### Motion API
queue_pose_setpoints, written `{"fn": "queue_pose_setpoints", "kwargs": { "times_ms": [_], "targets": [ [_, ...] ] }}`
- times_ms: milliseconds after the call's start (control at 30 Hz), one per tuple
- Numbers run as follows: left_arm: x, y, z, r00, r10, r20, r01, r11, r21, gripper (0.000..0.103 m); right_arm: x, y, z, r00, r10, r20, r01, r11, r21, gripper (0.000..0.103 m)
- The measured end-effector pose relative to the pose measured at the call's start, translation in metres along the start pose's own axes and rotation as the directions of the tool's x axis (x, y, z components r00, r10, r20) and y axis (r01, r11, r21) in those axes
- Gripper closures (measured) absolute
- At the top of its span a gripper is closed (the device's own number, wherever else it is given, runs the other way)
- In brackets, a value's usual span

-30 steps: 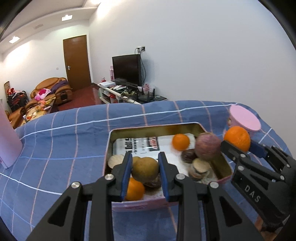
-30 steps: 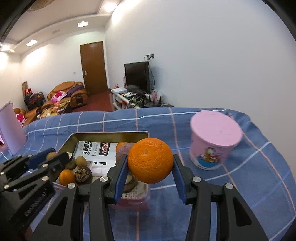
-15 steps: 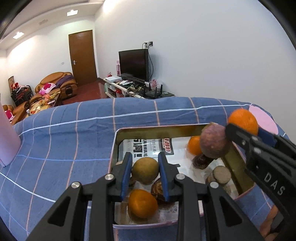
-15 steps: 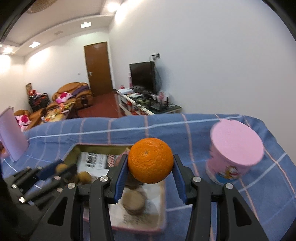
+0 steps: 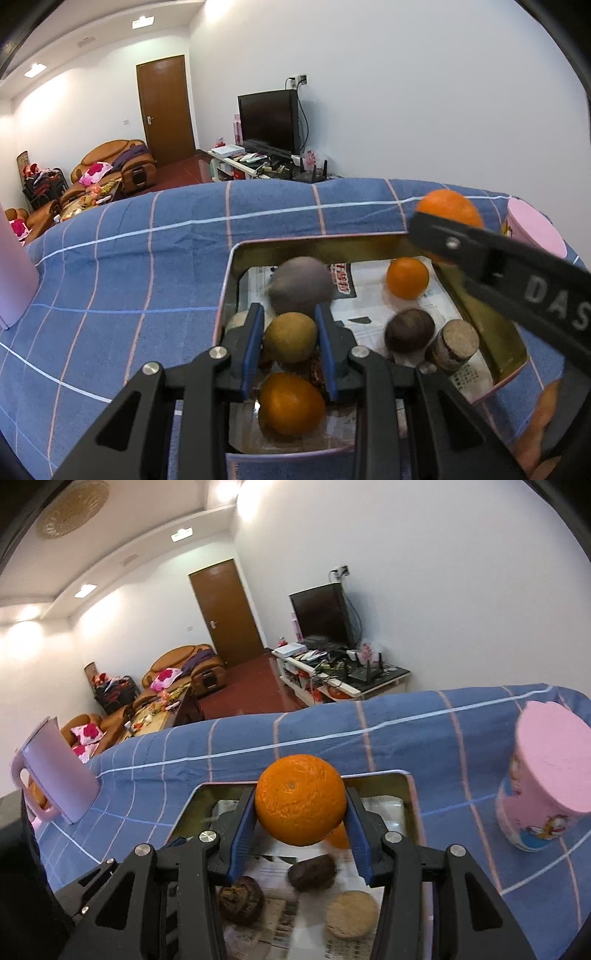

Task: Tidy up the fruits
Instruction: 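Lower both fruits into the pink tin and open both grippers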

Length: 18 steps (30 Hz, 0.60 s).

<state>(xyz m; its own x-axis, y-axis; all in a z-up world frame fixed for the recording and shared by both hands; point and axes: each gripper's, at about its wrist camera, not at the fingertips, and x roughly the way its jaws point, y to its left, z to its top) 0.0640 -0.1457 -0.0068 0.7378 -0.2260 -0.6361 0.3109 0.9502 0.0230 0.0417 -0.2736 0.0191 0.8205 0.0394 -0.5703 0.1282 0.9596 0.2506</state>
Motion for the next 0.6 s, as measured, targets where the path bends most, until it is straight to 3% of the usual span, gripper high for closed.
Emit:
{"fn": "queue_pose_setpoints", "kwargs": {
  "times_ms": [333,600],
  "targets": [
    [0.007,-0.005,0.001,0.999,0.0,-0.035,0.0,1.0,0.012,0.073,-0.001,-0.007,-0.032,0.993,-0.081,-0.089,0.076,0.995,-0.058,0.054],
    [0.007,-0.006,0.001,0.999,0.007,-0.038,-0.006,1.0,0.021,0.073,0.001,-0.003,-0.032,0.99,-0.119,-0.071,0.109,0.985,-0.132,0.054]
  ]
}}
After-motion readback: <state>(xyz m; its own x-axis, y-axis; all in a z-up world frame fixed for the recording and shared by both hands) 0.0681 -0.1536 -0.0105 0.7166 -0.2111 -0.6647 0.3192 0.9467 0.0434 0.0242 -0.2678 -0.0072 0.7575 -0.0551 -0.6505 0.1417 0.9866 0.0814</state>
